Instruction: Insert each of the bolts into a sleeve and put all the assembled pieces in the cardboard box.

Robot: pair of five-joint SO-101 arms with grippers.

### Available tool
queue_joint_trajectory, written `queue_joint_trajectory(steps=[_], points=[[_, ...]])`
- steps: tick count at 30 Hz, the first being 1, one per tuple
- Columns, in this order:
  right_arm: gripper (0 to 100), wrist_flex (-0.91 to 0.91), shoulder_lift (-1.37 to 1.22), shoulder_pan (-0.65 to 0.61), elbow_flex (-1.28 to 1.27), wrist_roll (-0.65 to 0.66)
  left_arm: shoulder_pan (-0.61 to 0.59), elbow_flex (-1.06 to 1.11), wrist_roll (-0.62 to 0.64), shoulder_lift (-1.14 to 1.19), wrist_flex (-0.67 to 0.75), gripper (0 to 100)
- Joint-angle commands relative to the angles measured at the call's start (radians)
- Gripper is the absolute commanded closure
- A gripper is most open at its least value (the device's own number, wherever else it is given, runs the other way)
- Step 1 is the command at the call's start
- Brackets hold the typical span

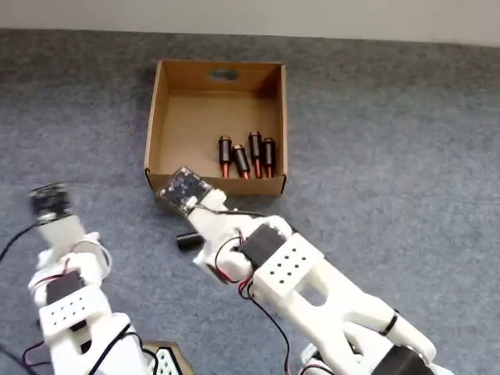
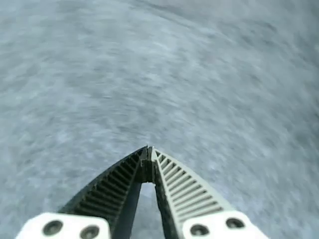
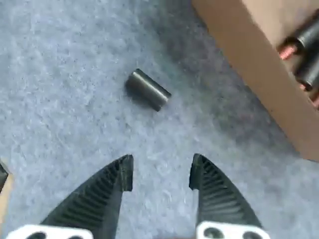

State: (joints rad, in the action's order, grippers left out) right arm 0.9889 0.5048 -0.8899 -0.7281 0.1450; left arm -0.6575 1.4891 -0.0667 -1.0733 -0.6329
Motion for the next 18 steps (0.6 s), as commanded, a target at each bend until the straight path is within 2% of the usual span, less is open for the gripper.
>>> queue_joint_trajectory(steps=[1,4,12,18], points=[[81.7,-0.085,-0.027,-0.012,-0.013,0.011,-0.094,-0.061,0.112,-0.015,0.028,98],[81.7,-0.114,-0.131,-0.015,0.031,0.026,-0.117,-0.062,0.164,-0.015,0.034,98],[81.7,-0.108,-0.352,-0.054,0.188,0.212,-0.122,-0.062,0.166,-0.015,0.034,98],[81.7,-0.113,-0.449,-0.071,0.272,0.256,-0.134,-0.064,0.166,-0.015,0.034,98]])
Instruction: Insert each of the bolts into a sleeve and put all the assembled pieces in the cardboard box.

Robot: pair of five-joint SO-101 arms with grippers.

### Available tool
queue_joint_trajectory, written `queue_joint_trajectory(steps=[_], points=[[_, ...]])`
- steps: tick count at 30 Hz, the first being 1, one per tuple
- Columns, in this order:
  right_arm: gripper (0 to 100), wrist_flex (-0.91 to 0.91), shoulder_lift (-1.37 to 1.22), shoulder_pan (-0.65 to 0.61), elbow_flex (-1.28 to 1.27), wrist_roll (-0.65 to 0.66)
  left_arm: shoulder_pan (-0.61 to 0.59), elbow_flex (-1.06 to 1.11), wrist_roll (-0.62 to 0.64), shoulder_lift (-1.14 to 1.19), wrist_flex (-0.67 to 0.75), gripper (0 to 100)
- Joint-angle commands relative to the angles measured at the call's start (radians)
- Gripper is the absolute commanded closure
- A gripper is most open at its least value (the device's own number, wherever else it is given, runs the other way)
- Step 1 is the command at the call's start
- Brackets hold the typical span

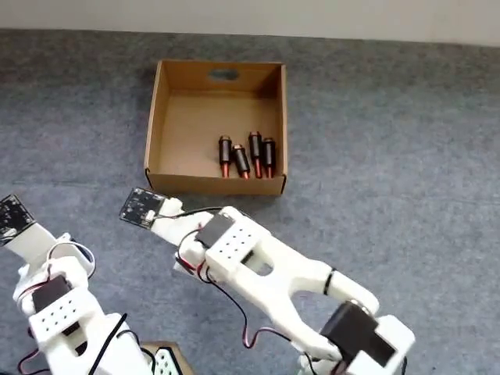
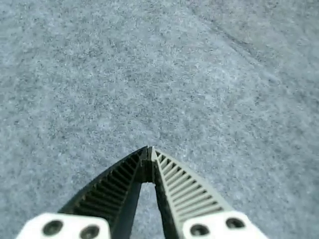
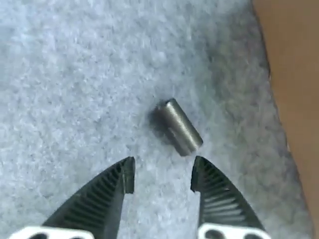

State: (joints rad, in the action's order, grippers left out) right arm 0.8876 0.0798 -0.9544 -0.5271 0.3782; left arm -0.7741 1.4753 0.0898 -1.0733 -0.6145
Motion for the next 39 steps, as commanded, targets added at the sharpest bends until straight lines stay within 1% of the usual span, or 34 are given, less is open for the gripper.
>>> queue_joint_trajectory(steps=[1,3,11,17,22,24,28,34,38,39], points=[[81.7,-0.012,-0.044,-0.007,0.088,0.034,-0.027,-0.050,0.009,-0.015,0.015,98],[81.7,-0.012,-0.087,-0.007,0.117,0.051,-0.039,-0.050,0.011,-0.015,0.015,98],[81.7,-0.012,-0.263,-0.005,0.232,0.052,-0.041,-0.050,0.011,-0.015,0.015,98],[82.7,-0.010,-0.308,-0.007,0.251,0.052,-0.039,-0.050,0.011,-0.015,0.015,98],[94.3,-0.008,-0.303,-0.001,0.249,0.044,-0.039,-0.050,0.011,-0.015,0.015,98],[96.2,-0.008,-0.302,0.012,0.251,0.011,-0.039,-0.050,0.011,-0.015,0.015,98],[96.4,-0.007,-0.283,0.045,0.255,-0.106,-0.039,-0.050,0.011,-0.015,0.015,98],[96.4,0.015,-0.136,0.142,0.160,-0.239,-0.038,-0.050,0.011,-0.015,0.015,98],[95.9,0.015,-0.058,0.145,0.061,-0.258,-0.038,-0.050,0.011,-0.015,0.015,98],[94.5,0.016,-0.056,0.137,0.045,-0.262,-0.038,-0.050,0.011,-0.015,0.015,98]])
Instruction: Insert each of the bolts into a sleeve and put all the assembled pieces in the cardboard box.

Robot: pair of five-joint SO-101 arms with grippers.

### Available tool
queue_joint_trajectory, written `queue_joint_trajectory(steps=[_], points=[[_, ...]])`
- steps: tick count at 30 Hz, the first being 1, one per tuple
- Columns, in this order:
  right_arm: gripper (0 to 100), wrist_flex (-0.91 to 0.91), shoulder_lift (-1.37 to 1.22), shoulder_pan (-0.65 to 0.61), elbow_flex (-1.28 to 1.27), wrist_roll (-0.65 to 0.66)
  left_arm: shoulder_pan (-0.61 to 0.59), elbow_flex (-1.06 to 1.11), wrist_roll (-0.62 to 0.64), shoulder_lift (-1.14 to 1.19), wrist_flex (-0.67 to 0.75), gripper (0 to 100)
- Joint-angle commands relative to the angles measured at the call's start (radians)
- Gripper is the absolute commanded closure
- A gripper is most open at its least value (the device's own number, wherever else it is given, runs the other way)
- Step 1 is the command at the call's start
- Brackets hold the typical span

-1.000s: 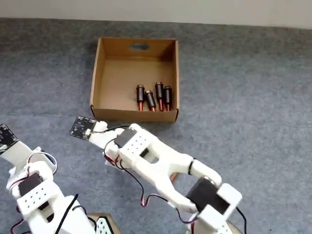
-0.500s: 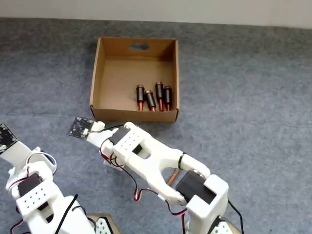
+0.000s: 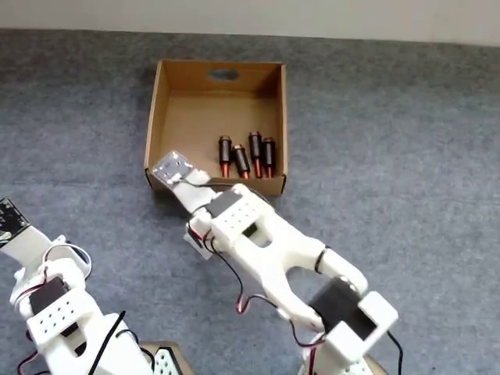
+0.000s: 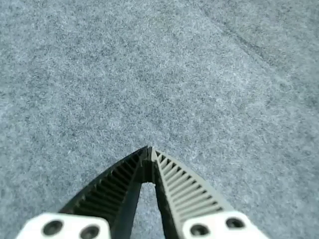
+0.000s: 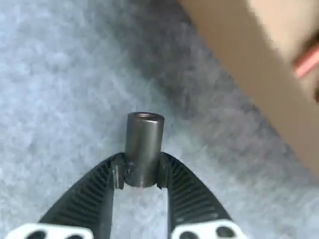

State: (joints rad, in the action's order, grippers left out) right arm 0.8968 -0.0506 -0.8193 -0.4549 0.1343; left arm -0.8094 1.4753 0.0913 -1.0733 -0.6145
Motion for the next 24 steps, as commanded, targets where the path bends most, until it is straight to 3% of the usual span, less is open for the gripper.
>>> queue_joint_trajectory(steps=[1,6,15,24], points=[[92.1,0.007,0.074,-0.001,-0.042,-0.020,-0.002,-0.050,0.009,-0.015,0.015,98],[78.0,0.007,0.073,-0.001,-0.097,-0.020,-0.002,-0.050,0.009,-0.015,0.015,98],[78.6,-0.048,0.059,0.005,-0.065,-0.015,-0.002,-0.050,0.009,-0.015,0.015,98],[82.1,-0.050,-0.131,0.015,0.056,-0.021,-0.002,-0.050,0.009,-0.015,0.015,98]])
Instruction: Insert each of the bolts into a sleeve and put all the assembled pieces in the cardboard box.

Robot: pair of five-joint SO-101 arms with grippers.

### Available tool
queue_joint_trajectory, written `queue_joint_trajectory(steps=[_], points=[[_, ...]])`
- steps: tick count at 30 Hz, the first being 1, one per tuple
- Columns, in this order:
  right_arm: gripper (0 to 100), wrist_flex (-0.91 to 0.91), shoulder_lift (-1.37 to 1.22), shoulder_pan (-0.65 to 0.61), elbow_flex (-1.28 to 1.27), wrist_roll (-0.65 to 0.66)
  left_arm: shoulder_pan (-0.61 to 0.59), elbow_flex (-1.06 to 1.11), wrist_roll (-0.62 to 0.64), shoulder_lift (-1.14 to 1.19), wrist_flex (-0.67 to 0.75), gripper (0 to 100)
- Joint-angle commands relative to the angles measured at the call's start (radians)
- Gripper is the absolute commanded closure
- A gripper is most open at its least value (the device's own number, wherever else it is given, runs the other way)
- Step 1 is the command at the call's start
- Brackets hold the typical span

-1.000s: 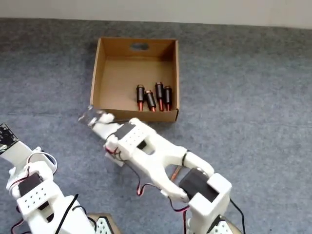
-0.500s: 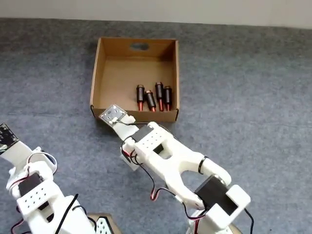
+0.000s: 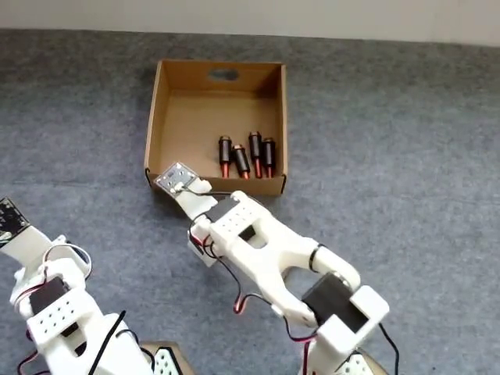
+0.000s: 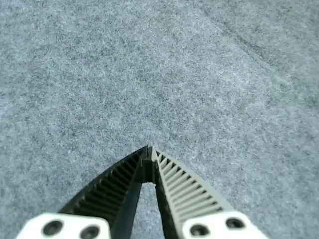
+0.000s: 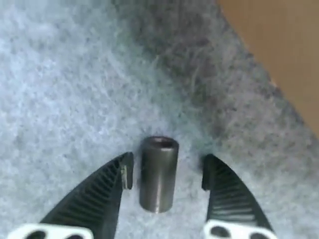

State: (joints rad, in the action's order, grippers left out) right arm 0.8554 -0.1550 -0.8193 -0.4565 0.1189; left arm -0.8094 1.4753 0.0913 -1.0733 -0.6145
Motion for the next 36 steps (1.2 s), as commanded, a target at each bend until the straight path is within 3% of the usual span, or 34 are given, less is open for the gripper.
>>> queue_joint_trajectory(steps=[1,4,10,16,19,26,31,36], points=[[85.5,-0.008,-0.028,0.015,0.061,-0.006,-0.002,-0.050,0.009,-0.015,0.015,98],[99.3,0.001,-0.027,0.015,0.065,-0.006,-0.002,-0.050,0.009,-0.015,0.015,98],[99.3,0.107,0.027,0.022,0.059,-0.006,-0.002,-0.050,0.009,-0.015,0.015,98],[99.3,0.177,0.383,0.122,-0.021,-0.006,0.010,-0.047,0.008,-0.015,0.015,98],[99.3,0.179,0.568,0.209,-0.145,0.000,0.062,-0.042,0.003,-0.015,0.011,98],[99.3,0.128,0.803,0.634,-0.430,0.000,0.113,-0.041,0.002,-0.015,0.009,98],[99.3,0.125,0.740,0.739,-0.518,0.002,0.128,-0.041,0.002,-0.015,0.009,98],[98.5,0.128,0.611,0.754,-0.515,0.002,0.125,-0.039,0.002,-0.015,0.008,98]])
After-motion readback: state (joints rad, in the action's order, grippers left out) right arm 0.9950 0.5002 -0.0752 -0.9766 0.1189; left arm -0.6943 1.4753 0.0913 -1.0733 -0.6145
